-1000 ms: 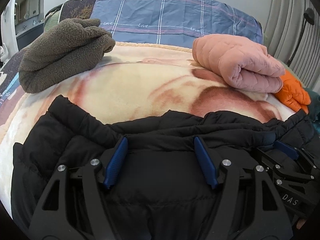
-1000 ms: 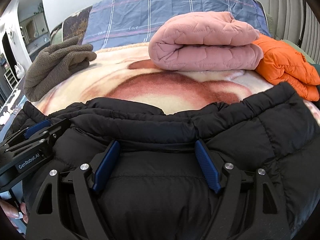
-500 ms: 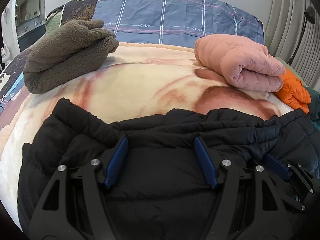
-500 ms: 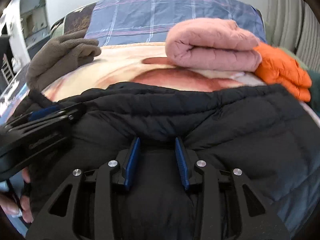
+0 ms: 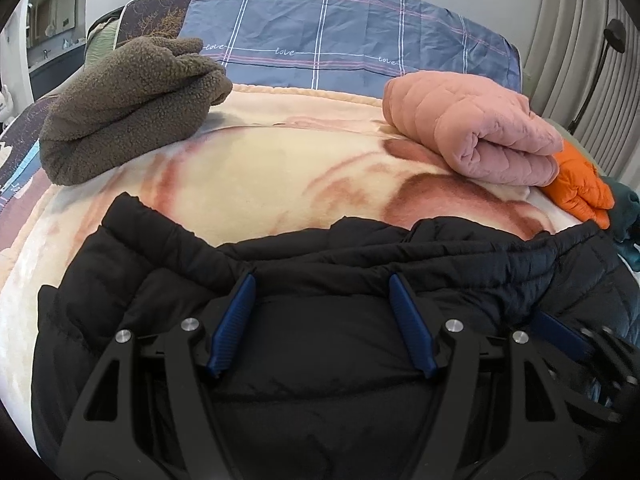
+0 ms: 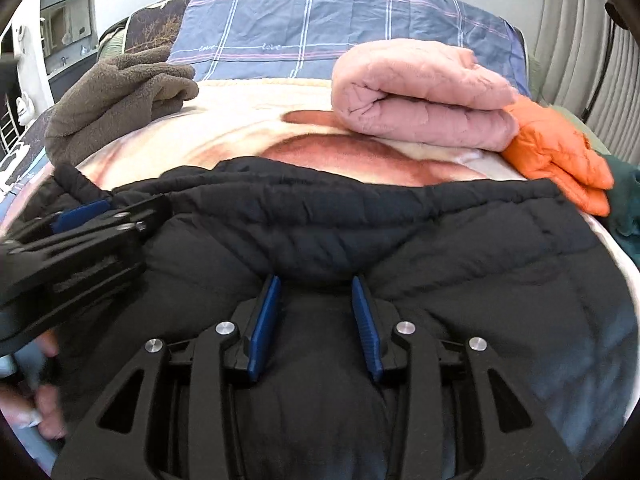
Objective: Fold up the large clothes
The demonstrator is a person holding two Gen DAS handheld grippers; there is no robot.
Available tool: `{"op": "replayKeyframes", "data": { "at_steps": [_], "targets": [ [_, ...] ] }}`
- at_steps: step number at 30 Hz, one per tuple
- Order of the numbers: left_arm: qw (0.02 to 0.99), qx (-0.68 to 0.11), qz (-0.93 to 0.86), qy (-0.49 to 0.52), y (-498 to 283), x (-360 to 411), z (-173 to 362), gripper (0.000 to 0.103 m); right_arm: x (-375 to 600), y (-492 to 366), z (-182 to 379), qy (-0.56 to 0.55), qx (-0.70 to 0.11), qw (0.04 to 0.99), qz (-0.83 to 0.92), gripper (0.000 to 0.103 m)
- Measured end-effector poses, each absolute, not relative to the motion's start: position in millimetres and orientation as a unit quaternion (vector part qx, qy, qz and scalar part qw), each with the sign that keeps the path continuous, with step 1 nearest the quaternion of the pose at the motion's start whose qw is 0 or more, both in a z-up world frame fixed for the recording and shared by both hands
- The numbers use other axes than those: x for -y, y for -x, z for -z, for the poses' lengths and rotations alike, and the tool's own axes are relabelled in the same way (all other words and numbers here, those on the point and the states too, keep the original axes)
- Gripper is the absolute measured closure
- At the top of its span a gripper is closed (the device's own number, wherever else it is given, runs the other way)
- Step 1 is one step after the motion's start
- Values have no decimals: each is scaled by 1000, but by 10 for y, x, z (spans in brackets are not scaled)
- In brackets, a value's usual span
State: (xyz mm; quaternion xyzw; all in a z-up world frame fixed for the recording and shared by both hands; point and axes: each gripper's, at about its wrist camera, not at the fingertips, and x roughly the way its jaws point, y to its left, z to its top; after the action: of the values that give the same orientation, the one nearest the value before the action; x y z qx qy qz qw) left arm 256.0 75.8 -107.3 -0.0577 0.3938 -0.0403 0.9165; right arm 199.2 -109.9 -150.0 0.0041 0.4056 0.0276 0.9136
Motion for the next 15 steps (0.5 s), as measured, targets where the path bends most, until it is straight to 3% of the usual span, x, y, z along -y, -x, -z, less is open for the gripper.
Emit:
{"op": "replayKeyframes", "data": {
  "at_steps": [1, 3, 8, 15],
  "targets": [
    [917, -393, 41, 59, -2556, -762, 1070, 32, 1128, -1808, 1390, -30, -402, 914, -40, 62],
    [917, -393, 41, 60, -2558, -759, 1069, 32, 1066, -1445, 1271, -15, -385, 920, -69, 49],
    [917, -392, 51, 60, -2546, -746, 1058, 32, 1054, -1150, 1849, 9, -387, 920, -66, 47],
    [917, -391, 49, 58, -2541, -752, 1067, 31, 1063, -896, 1572, -13, -407, 911, -59, 47]
  ]
}}
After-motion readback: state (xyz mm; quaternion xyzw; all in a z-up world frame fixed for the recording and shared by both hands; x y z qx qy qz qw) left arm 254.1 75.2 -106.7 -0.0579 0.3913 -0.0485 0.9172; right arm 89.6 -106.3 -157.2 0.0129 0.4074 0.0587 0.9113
